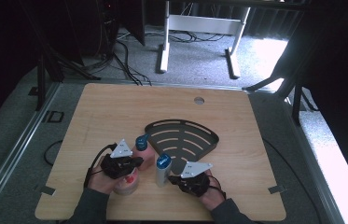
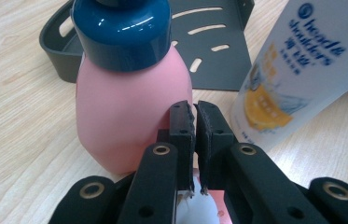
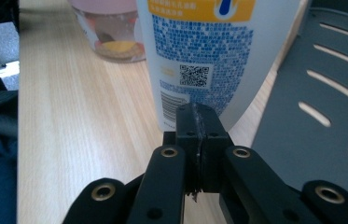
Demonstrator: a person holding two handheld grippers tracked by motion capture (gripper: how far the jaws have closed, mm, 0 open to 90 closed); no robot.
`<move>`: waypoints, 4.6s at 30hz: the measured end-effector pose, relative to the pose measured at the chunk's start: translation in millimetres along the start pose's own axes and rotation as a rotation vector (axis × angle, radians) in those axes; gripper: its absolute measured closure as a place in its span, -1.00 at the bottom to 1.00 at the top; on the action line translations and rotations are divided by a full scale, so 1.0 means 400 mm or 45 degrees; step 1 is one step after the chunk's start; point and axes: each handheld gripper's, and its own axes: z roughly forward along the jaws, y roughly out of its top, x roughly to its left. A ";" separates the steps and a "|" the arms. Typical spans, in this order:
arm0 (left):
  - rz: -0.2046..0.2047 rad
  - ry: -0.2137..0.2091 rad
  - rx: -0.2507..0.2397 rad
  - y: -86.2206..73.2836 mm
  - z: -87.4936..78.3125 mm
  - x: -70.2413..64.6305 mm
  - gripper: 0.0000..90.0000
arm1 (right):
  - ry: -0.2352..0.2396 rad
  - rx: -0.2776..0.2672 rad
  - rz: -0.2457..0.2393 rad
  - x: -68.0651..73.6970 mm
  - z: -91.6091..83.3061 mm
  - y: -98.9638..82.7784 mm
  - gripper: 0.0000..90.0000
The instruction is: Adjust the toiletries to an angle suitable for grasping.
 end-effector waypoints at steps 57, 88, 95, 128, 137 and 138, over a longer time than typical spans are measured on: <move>-0.049 0.129 0.016 -0.005 -0.041 0.027 0.99 | -0.045 -0.017 0.039 -0.040 0.119 0.133 1.00; 0.049 -0.020 0.098 -0.019 -0.033 -0.053 1.00 | -0.243 -0.090 0.067 -0.078 -0.150 0.017 0.96; 0.061 -0.060 0.071 -0.013 -0.017 -0.064 1.00 | -0.248 -0.097 0.083 -0.079 -0.149 0.003 0.96; 0.329 -0.266 0.094 0.107 0.122 -0.217 1.00 | -0.293 -0.132 0.167 -0.091 -0.184 -0.049 0.96; 0.355 -0.336 0.090 0.164 0.192 -0.247 1.00 | -0.323 -0.146 0.189 -0.098 -0.199 -0.059 0.97; 0.357 -0.346 0.088 0.175 0.205 -0.250 1.00 | -0.331 -0.151 0.198 -0.100 -0.203 -0.060 0.97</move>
